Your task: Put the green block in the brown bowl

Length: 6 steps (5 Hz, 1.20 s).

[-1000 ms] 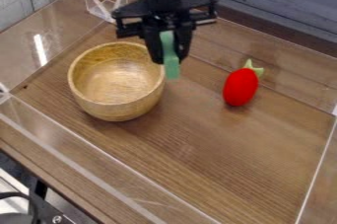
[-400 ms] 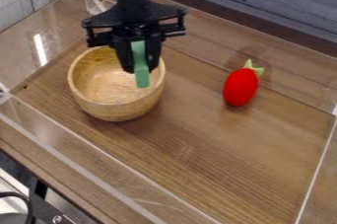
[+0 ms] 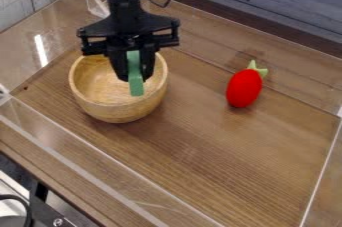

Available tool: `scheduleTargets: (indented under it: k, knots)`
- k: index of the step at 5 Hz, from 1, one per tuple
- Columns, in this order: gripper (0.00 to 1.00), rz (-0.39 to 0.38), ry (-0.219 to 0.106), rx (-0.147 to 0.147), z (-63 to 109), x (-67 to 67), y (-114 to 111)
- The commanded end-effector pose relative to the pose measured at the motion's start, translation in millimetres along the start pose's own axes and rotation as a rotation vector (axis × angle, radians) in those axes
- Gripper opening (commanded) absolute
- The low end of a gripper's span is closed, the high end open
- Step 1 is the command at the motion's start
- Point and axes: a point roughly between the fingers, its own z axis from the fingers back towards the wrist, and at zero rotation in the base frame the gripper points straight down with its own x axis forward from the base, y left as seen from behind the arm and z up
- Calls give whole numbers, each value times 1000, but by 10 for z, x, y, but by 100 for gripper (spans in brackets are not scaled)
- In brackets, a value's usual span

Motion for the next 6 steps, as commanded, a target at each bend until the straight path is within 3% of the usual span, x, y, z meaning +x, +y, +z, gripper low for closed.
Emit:
scheduleTargets:
  k: [1, 2, 4, 6]
  knots:
    - [0, -8, -31, -5, -75, 218, 92]
    - [100, 9, -28, 8, -32, 182, 111]
    - [100, -3, -13, -7, 174, 66, -23]
    - [100, 15, -17, -29, 281, 70, -260]
